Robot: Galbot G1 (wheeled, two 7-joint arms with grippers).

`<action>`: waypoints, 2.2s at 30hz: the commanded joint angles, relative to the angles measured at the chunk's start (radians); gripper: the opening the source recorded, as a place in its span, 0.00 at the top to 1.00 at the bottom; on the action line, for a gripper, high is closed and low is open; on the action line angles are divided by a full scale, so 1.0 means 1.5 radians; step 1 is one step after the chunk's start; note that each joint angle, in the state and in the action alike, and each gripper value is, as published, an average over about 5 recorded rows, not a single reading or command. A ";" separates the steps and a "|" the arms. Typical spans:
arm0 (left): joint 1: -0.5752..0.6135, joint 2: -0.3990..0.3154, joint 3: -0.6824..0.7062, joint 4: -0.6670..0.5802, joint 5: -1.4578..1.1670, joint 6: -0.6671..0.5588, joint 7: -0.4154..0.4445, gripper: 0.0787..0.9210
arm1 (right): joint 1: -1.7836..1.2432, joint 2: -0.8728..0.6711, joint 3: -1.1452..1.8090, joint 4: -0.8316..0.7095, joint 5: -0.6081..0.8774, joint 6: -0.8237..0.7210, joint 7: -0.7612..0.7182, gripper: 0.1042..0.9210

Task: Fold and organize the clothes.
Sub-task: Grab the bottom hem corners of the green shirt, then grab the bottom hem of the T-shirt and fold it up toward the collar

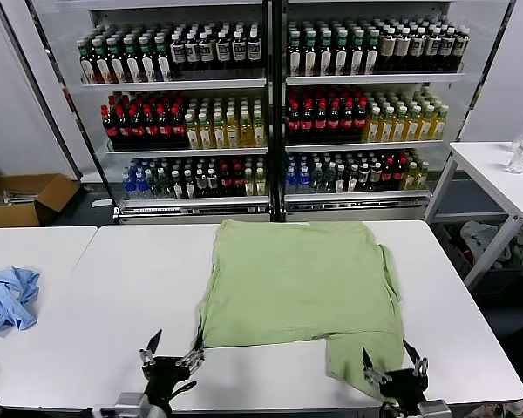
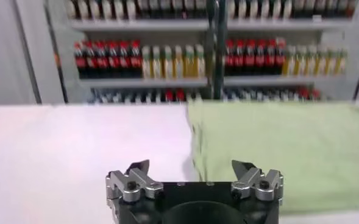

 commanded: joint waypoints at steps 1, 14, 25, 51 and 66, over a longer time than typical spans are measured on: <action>-0.074 0.003 0.038 0.094 0.008 0.081 -0.002 0.12 | -0.021 0.001 -0.006 -0.013 0.004 -0.027 0.004 0.12; -0.079 0.003 0.046 0.108 -0.010 0.085 0.000 0.15 | -0.016 0.007 -0.008 -0.021 0.112 -0.052 0.016 0.16; -0.059 0.014 0.043 0.088 -0.038 0.063 0.028 0.48 | -0.015 0.009 -0.005 -0.015 0.183 -0.073 0.020 0.54; -0.012 0.085 -0.034 -0.098 -0.157 -0.029 0.048 0.98 | 0.098 -0.087 0.103 0.101 0.207 0.013 -0.023 1.00; -0.235 0.143 0.046 0.109 -0.196 -0.040 0.037 0.98 | 0.422 -0.125 -0.048 -0.170 0.205 0.010 -0.034 1.00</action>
